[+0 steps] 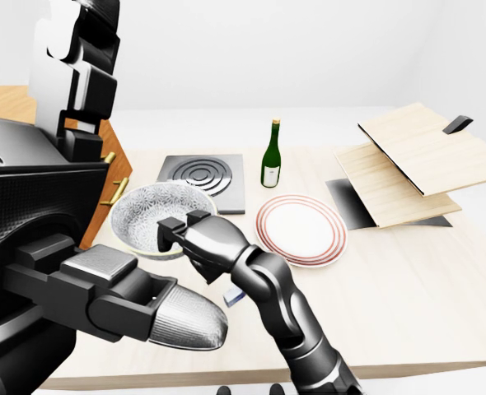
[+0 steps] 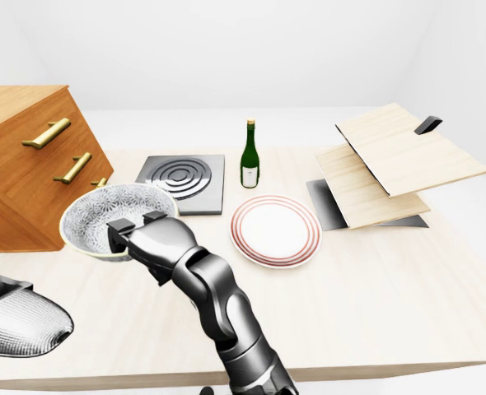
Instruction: Pick up the akita bowl and put it on the plate.
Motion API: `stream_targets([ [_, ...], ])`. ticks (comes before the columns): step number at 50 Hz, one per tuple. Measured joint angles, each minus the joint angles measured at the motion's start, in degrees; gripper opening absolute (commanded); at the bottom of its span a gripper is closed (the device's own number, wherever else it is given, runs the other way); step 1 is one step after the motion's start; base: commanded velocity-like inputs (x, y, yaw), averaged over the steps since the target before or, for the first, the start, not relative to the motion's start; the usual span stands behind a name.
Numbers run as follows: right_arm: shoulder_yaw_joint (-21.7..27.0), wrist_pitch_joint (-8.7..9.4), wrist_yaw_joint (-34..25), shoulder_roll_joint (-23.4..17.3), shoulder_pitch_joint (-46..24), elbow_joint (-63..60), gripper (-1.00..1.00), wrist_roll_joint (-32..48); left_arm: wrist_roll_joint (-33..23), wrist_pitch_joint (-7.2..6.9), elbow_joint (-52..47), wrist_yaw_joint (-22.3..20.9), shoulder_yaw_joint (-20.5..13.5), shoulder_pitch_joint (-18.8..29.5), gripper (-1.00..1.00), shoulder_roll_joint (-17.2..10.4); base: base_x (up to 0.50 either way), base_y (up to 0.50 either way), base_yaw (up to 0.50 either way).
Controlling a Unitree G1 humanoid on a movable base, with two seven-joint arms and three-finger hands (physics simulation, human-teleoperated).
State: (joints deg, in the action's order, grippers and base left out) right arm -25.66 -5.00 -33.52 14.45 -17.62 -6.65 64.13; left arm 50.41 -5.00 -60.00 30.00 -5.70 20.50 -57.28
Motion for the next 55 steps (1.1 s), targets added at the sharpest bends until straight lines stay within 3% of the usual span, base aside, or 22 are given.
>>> stream_targets([
  [14,6.2,0.13,-1.9,-1.8,-4.3,0.0,-1.0,-1.0,-0.3,0.0,0.0,0.0,-0.2,-0.6,0.96,0.2,0.0,0.0,0.0],
  [32,13.9,4.36,-6.1,-8.9,-6.7,-7.0,-1.0,-5.0,0.0,0.0,0.0,0.0,-0.7,-1.2,0.96,-0.2,0.0,0.0,0.0],
  [55,20.2,5.94,-6.5,-16.2,-1.6,-14.1,-1.0,-4.4,0.2,0.0,0.0,0.0,-0.6,-1.4,0.96,-0.7,0.0,0.0,0.0],
])
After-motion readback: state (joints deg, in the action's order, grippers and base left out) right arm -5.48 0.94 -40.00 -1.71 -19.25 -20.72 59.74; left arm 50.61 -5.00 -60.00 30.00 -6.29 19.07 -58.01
